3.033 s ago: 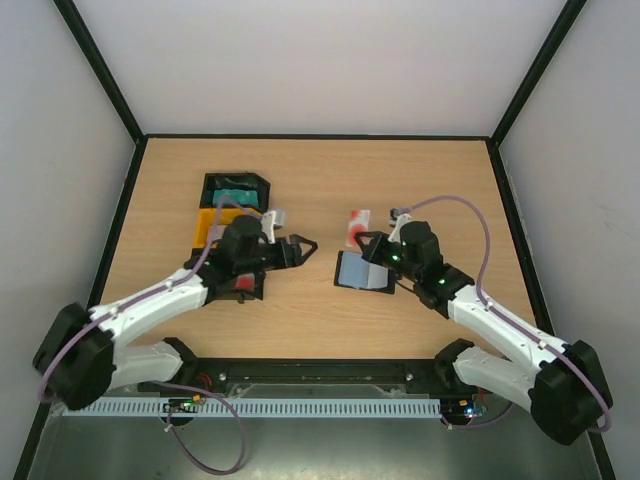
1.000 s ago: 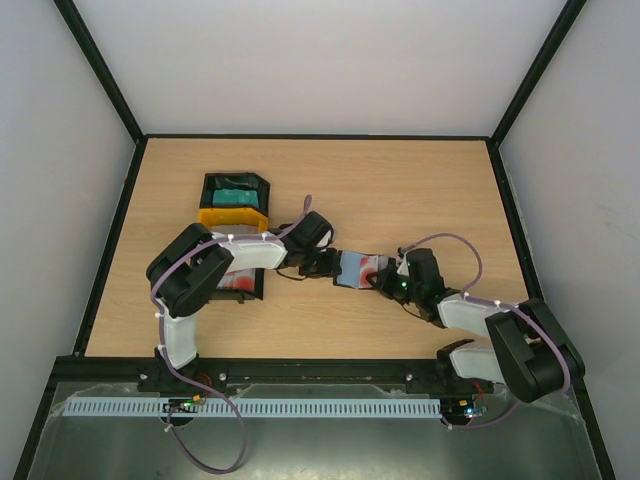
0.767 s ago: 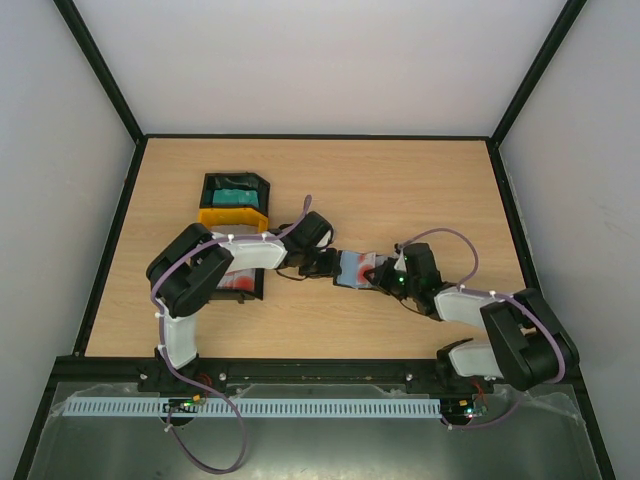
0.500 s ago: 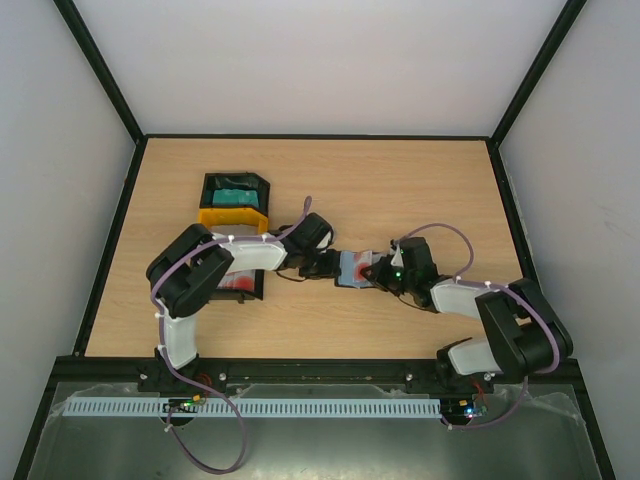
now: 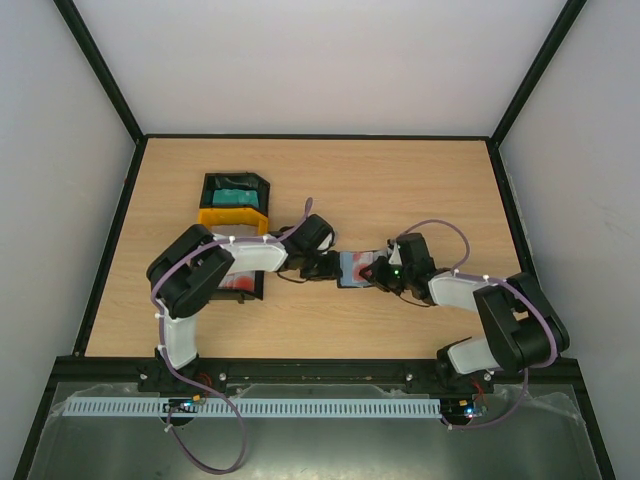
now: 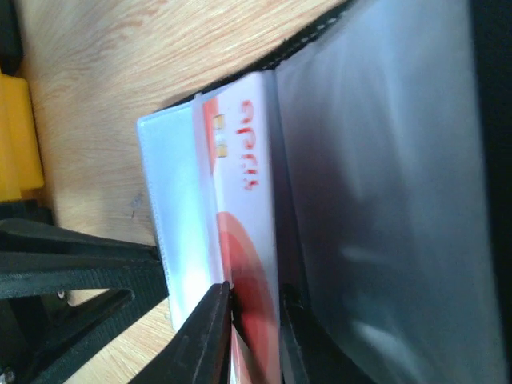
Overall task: Put the credit cards into the card holder
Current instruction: Insert the credit card into the card holder.
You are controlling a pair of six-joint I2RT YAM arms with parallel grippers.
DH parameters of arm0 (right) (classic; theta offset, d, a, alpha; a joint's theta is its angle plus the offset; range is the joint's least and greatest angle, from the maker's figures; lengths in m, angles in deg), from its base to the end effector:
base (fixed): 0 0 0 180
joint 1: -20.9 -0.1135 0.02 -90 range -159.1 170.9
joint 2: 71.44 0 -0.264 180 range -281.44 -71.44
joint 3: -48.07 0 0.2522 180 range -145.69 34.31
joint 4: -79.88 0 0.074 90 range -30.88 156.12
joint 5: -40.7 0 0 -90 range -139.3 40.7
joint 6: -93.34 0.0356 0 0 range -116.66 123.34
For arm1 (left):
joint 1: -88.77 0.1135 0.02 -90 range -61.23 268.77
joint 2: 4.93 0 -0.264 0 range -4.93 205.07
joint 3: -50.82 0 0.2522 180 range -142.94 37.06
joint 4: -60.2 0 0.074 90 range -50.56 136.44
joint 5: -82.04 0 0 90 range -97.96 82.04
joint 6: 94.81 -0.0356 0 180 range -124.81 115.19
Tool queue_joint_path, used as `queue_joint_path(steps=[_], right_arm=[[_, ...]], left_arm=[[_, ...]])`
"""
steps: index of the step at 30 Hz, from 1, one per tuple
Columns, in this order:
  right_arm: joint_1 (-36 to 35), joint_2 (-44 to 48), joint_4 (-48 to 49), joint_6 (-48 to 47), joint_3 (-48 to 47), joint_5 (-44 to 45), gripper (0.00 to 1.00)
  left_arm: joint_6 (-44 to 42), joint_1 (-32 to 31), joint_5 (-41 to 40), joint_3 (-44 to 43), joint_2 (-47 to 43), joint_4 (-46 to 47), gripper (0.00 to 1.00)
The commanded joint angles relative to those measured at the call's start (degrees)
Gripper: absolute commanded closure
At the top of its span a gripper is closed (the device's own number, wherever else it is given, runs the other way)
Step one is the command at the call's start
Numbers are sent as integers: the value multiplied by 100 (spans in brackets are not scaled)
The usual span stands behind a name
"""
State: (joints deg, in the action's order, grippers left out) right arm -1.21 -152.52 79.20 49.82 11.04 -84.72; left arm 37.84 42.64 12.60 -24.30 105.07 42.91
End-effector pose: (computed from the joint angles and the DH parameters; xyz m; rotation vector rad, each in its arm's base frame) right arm 0.2086 0.1070 0.1265 0.2050 2.5477 1.2636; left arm 0.2564 -0.2848 0.1326 0.2530 2.7295 -1.0104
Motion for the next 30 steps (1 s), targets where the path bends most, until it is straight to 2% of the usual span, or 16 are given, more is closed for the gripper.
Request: queue_joint_path(steps=[1,7,9,14,21,30], right_arm=[[-22,119,-690,-313,-24,181,78],[-24,188,-979,-563,-114,177,57],[-22,214,-1024,-562,-95,121,47],[-22,524,-1389,-613,-168,385,32],[-22,663,-2146,-720,-529,919,27],[-22,1000,-2530,-492,-710,1485,24]], left_arm=[[13,-160,195,99,85,-187,84],[-52,-158,186,-12,84,-398,84],[-57,-155,192,-45,90,-411,84],[-25,-159,259,-26,97,-320,84],[-47,-160,304,36,81,-253,84],[-9,-158,409,131,40,-87,83]])
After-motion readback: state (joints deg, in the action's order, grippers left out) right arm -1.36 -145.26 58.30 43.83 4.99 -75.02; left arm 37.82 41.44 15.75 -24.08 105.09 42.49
